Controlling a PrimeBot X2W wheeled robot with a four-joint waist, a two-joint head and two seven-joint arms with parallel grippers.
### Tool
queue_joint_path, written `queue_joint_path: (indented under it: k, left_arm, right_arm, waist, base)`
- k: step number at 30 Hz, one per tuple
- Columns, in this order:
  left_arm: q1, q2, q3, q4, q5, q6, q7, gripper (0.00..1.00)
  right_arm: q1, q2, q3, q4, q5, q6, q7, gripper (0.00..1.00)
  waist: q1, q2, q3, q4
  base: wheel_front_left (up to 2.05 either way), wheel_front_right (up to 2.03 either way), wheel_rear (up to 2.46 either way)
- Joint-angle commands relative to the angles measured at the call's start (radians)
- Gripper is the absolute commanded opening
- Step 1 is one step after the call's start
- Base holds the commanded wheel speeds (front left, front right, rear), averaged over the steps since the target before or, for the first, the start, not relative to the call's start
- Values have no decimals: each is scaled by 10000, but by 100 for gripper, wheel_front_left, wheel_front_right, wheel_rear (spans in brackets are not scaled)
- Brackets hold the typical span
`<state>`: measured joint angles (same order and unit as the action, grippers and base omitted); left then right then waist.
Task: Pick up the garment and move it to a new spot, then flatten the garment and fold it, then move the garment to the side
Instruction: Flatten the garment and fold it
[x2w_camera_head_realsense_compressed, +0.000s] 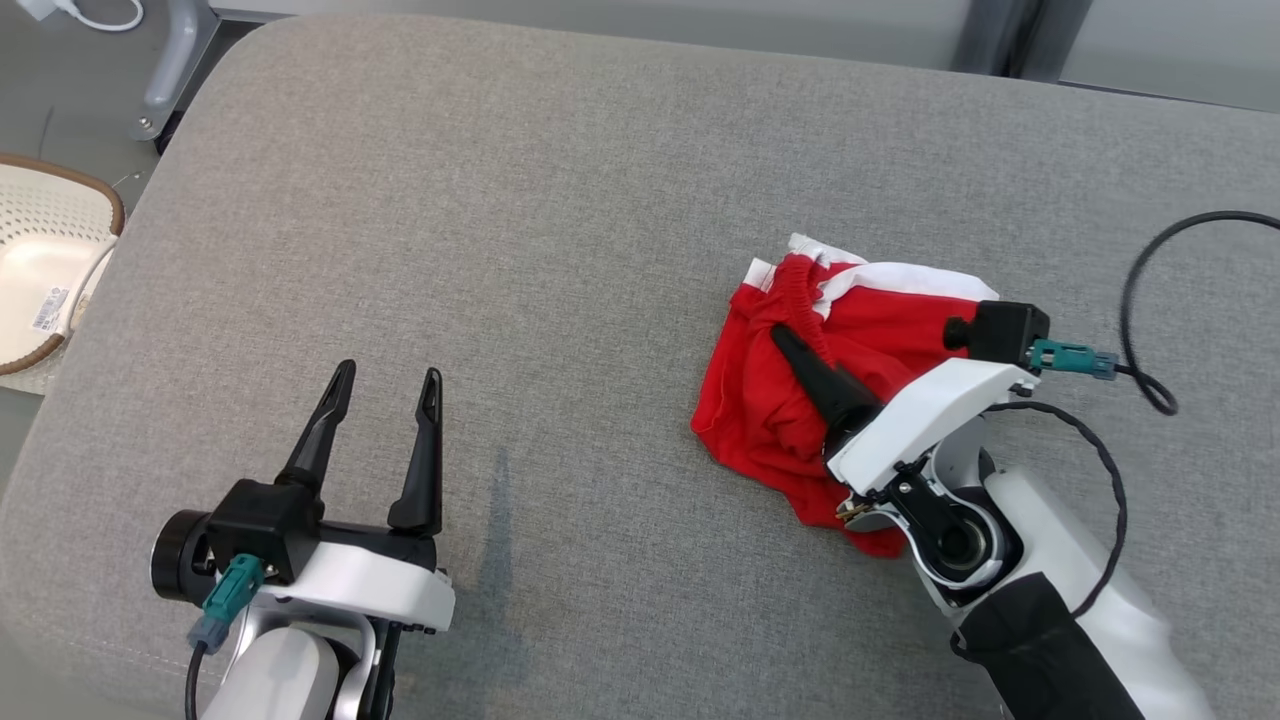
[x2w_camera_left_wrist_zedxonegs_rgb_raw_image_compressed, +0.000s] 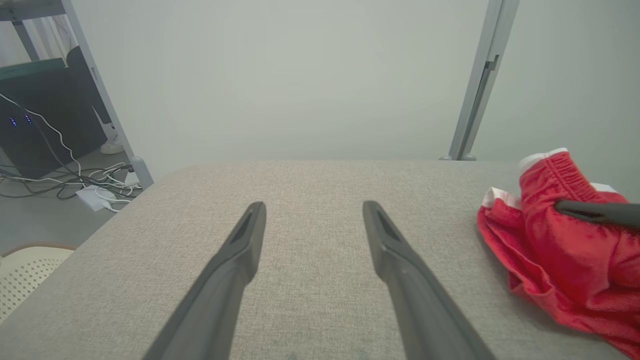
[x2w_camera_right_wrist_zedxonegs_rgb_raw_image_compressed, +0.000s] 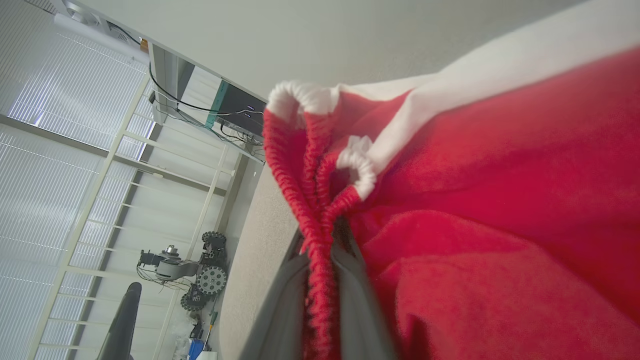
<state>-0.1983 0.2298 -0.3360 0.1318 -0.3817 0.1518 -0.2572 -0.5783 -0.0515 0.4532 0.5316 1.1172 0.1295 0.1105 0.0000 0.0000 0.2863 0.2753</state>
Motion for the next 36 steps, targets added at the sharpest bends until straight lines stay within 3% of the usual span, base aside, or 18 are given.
queue_joint_path:
  k: [1,2,3,4,5,13,17,23,26,36]
  left_arm:
    - [-221,-39,58,20,-7,-30,-57,100]
    - [-211,-53,77,47,10,-49,-58,100]
    - [-193,-73,97,75,24,-64,-61,100]
    - [-184,-83,109,105,39,-72,-61,100]
    - [-184,-98,127,129,56,-88,-61,100]
    - [-200,-169,324,29,253,-186,-72,100]
    - [-70,-147,467,-3,395,-164,-72,100]
    - [23,-99,565,-44,486,-144,-73,100]
    - [56,-49,647,-75,499,-108,-74,100]
    - [334,211,892,-235,495,68,-59,100]
  right_arm:
    - [-146,-43,121,155,63,23,-110,0]
    - [-225,-44,246,250,104,23,-183,10]
    - [-295,-36,379,323,127,23,-246,41]
    - [-352,-32,524,379,167,23,-331,91]
    - [-394,-33,663,403,188,23,-388,100]
    - [-607,-628,1987,-441,-141,23,-1173,100]
    - [-662,-1400,2946,-1423,-660,23,-2193,100]
    - [-608,-2219,3161,-1879,-1579,24,-3397,100]
    - [-384,-2508,2702,-1935,-2308,24,-3695,100]
    - [1926,-2692,-1188,-3162,-5385,24,-3773,100]
  waist:
    - [0,0,32,39]
    - [0,0,34,41]
    - [0,0,38,33]
    - [0,0,41,16]
    - [0,0,44,-5]
    - [0,0,-8,-260]
    - [0,0,-83,-551]
    - [0,0,-175,-858]
    - [0,0,-211,-1028]
    - [0,0,-503,-1509]
  base:
    - [0,0,0]
    - [0,0,0]
    - [0,0,0]
    - [0,0,0]
    - [0,0,0]
    - [0,0,0]
    - [0,0,0]
    - [0,0,0]
    - [0,0,0]
    - [0,0,0]
